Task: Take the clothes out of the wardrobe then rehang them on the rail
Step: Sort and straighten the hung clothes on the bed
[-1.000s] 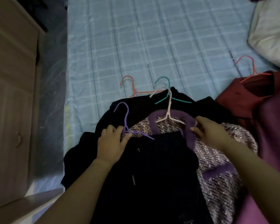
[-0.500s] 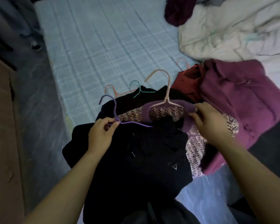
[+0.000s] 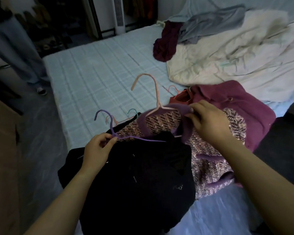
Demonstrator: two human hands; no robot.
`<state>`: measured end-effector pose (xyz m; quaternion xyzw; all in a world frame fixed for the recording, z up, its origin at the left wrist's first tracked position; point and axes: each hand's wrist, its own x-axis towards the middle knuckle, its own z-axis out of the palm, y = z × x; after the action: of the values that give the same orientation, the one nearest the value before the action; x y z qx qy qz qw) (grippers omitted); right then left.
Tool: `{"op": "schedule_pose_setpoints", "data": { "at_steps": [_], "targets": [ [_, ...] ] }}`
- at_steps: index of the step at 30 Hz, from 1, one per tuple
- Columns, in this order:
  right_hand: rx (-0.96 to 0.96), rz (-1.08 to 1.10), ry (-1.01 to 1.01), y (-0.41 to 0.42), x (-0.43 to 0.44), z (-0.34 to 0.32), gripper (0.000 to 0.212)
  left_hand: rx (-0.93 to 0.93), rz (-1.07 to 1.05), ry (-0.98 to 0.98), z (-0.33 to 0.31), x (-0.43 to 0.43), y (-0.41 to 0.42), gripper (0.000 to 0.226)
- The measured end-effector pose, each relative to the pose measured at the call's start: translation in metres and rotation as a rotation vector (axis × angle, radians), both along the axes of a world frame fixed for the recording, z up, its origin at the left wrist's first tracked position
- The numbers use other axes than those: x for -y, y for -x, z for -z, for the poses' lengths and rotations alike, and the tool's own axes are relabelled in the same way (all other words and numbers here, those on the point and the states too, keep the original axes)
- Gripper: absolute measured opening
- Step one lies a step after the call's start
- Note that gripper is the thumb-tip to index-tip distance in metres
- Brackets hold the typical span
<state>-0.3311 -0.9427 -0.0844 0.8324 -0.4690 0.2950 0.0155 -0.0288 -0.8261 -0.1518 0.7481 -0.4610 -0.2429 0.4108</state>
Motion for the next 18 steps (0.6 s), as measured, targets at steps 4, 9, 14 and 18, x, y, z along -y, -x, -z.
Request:
{"op": "schedule_pose_setpoints", "data": {
  "at_steps": [4, 9, 14, 18],
  "targets": [
    [0.070, 0.081, -0.115, 0.007, -0.056, 0.037, 0.021, -0.025, 0.022, -0.012, 0.003, -0.039, 0.018, 0.011],
    [0.229, 0.207, -0.114, 0.062, -0.119, 0.031, 0.025, 0.139, 0.035, 0.114, -0.012, -0.072, 0.066, 0.020],
    [0.269, 0.238, 0.026, 0.139, -0.182, -0.013, 0.030, 0.195, 0.047, 0.231, -0.036, -0.089, 0.121, 0.008],
    [0.243, 0.330, 0.089, 0.188, -0.206, -0.050, 0.028, 0.249, 0.008, 0.243, -0.039, -0.099, 0.141, 0.008]
  ]
}}
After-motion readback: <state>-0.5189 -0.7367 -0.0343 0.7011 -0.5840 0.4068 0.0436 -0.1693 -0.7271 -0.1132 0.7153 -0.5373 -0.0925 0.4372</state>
